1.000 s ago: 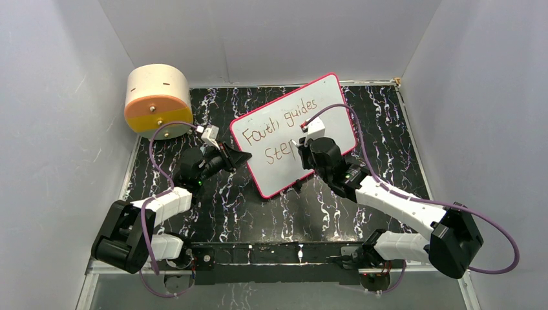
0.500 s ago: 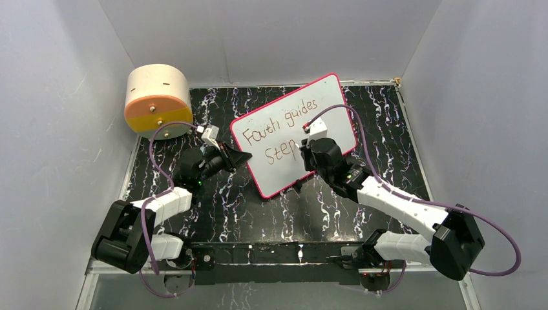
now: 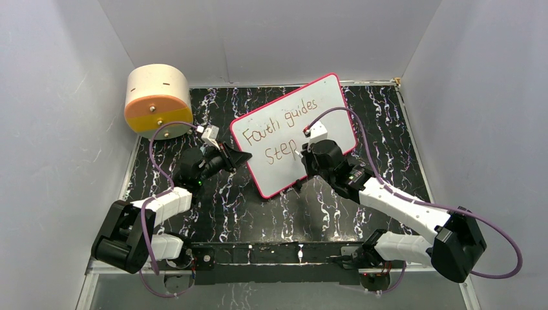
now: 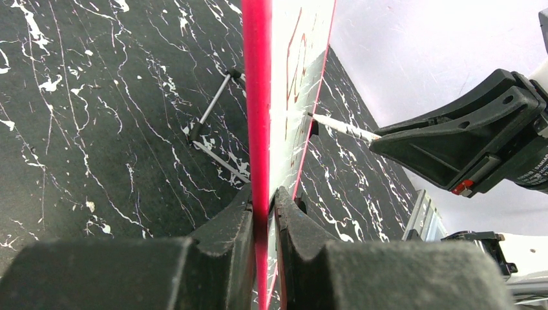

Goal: Write a sentence on the whiteboard
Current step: Write a sentence on the whiteboard, then close the whiteboard marker at the center of the board.

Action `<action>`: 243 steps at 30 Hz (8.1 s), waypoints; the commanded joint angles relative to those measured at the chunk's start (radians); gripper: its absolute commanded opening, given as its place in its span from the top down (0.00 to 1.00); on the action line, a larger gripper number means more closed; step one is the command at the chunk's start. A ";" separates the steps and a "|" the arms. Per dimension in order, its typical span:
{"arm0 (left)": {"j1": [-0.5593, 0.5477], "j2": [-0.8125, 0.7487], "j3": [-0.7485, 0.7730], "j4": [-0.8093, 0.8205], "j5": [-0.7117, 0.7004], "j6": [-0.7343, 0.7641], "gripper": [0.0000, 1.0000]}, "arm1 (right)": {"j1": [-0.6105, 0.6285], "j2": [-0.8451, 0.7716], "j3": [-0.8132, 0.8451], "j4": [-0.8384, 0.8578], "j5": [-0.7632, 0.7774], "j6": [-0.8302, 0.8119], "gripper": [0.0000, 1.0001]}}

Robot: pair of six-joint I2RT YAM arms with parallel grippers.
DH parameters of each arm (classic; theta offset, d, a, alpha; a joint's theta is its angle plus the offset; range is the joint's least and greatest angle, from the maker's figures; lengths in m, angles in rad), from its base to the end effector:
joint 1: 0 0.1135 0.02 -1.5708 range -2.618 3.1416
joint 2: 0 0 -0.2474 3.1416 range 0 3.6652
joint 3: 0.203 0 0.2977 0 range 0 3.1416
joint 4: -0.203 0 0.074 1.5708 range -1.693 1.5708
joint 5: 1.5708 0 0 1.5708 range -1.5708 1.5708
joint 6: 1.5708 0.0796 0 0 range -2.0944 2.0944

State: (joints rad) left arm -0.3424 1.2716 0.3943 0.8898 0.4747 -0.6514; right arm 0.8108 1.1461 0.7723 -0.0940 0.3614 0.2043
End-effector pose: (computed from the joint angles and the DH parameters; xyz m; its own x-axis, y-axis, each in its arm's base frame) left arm 0.2934 -0.1432 0.1658 -0.4327 -0.4183 -0.7986 0.5870 0.5417 -0.6017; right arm 0.2573 0.2299 0.2214 -0.3976 -0.1429 -0.9063 -0.3880 0.9213 0.0250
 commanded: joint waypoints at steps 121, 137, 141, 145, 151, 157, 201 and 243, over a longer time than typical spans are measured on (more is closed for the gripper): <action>-0.008 -0.021 0.024 -0.051 -0.015 0.027 1.00 | -0.079 -0.054 -0.060 0.096 0.015 0.016 1.00; -0.009 -0.020 0.029 -0.054 -0.013 0.026 1.00 | -0.079 -0.064 -0.054 0.079 -0.110 0.037 1.00; -0.008 -0.021 0.028 -0.053 -0.013 0.026 1.00 | -0.079 -0.081 -0.055 0.083 -0.082 0.042 1.00; -0.009 -0.020 0.026 -0.054 -0.016 0.026 1.00 | -0.079 -0.132 -0.076 0.086 -0.017 0.044 1.00; -0.008 -0.021 0.028 -0.054 -0.017 0.024 1.00 | -0.085 -0.142 -0.084 0.079 0.055 0.048 1.00; -0.010 -0.018 0.029 -0.055 -0.016 0.024 1.00 | -0.094 -0.127 -0.087 0.085 0.057 0.050 1.00; -0.010 -0.040 0.039 -0.055 -0.008 -0.021 0.94 | -0.111 -0.248 -0.072 0.017 0.037 0.068 1.00; 0.003 -0.199 0.446 -1.367 -0.795 0.193 0.30 | -0.111 -0.567 -0.014 -0.180 0.038 0.064 1.00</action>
State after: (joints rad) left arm -0.3489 1.0111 0.7742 -0.3805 -0.2222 -0.5083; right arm 0.7013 0.6052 0.7258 -0.2985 0.3973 0.2604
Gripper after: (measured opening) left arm 0.696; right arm 0.183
